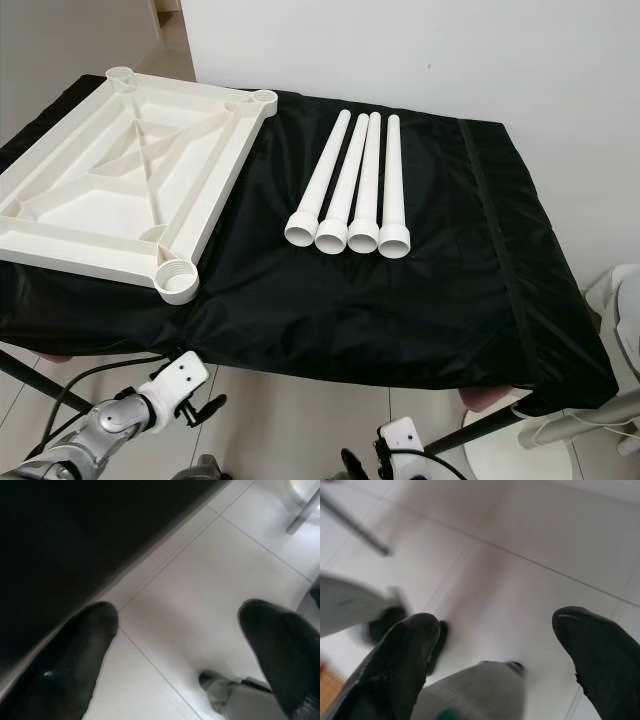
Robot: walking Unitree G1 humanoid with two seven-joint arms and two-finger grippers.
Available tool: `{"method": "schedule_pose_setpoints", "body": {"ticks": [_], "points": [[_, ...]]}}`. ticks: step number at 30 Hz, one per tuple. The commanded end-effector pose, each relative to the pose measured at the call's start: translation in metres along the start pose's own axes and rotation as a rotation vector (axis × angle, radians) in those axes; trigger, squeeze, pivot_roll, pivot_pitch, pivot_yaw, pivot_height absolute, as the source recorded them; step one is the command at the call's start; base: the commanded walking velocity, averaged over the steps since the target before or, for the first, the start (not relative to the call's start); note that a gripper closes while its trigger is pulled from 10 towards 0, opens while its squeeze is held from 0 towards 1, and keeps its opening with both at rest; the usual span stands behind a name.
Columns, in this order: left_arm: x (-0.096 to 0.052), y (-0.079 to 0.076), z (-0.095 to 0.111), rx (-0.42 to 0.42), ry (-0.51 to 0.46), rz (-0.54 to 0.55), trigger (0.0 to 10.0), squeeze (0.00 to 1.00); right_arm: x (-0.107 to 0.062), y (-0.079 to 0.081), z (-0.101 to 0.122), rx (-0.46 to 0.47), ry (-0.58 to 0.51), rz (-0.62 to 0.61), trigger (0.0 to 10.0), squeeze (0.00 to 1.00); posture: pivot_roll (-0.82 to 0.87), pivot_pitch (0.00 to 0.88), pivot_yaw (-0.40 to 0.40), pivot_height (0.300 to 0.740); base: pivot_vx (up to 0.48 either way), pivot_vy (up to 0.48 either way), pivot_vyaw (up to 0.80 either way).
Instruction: Building children table
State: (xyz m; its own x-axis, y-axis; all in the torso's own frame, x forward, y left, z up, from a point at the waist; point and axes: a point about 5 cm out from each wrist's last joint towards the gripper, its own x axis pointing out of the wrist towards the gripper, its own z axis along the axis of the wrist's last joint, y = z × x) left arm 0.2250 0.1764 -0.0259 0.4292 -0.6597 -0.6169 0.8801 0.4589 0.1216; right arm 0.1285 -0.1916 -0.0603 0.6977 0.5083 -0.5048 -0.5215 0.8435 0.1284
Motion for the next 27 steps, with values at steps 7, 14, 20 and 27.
{"method": "schedule_pose_setpoints", "body": {"ticks": [7, 14, 20, 27], "points": [[-0.017, -0.014, 0.01, 0.033, -0.052, -0.44, 10.0, 0.0, -0.019, 0.007, 0.019, -0.015, -0.051, 0.22, 10.0, 0.0, 0.06, 0.01, -0.052, 0.74, 0.0, 0.0, 0.0], [-0.033, -0.011, 0.05, -0.002, -0.225, -0.463, 10.0, 0.0, -0.035, 0.013, 0.061, 0.005, -0.189, 0.355, 10.0, 0.0, 0.06, 0.017, -0.055, 0.74, 0.0, 0.0, 0.0], [-0.045, 0.002, 0.097, -0.064, -0.416, -0.448, 10.0, 0.0, -0.046, 0.013, 0.114, 0.015, -0.374, 0.422, 10.0, 0.0, 0.06, 0.032, -0.05, 0.74, 0.0, 0.0, 0.0], [-0.062, 0.016, 0.139, -0.078, -0.565, -0.449, 10.0, 0.0, -0.057, 0.007, 0.171, -0.001, -0.572, 0.414, 10.0, 0.0, 0.06, 0.038, -0.048, 0.74, 0.0, 0.0, 0.0]]}}
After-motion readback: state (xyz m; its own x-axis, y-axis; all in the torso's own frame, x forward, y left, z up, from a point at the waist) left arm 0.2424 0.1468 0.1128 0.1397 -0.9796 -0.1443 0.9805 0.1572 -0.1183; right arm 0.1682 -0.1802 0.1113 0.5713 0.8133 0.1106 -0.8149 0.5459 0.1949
